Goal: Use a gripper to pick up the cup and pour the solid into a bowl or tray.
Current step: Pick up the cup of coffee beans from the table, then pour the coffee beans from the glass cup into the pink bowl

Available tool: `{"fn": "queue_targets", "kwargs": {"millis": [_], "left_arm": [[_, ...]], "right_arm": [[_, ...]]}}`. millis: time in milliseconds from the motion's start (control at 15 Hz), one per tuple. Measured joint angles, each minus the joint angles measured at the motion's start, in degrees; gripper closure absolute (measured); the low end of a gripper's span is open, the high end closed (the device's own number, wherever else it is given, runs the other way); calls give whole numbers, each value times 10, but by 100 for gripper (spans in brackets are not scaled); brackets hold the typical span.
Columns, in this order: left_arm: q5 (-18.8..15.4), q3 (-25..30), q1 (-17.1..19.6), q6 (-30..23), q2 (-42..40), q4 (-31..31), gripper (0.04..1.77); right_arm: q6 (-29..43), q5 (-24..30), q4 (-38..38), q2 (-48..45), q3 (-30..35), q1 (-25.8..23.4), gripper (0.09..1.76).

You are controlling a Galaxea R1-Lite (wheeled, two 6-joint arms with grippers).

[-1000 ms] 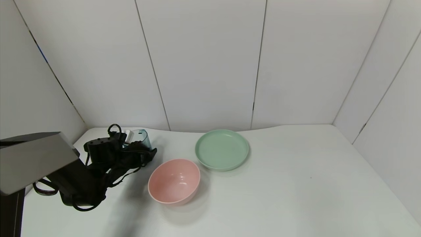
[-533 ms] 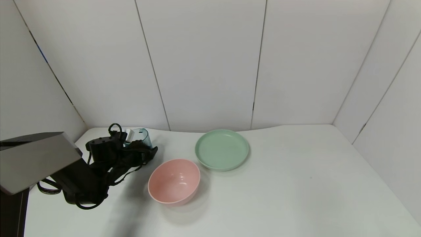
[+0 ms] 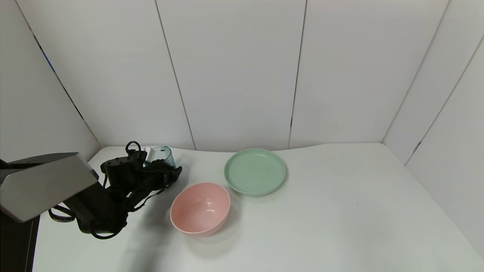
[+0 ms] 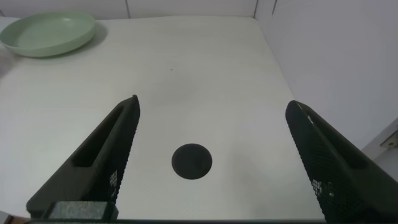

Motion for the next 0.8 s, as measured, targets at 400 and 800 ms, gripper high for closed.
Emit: {"fn": "queue_targets", "kwargs": {"millis": [400, 800], "left_arm": [[0, -4, 0, 0, 3, 1, 39], [-1, -4, 0, 0, 3, 0, 48]], "right_arm": [[0, 0, 0, 0, 0, 0, 14], [0, 0, 0, 0, 0, 0, 14]]}}
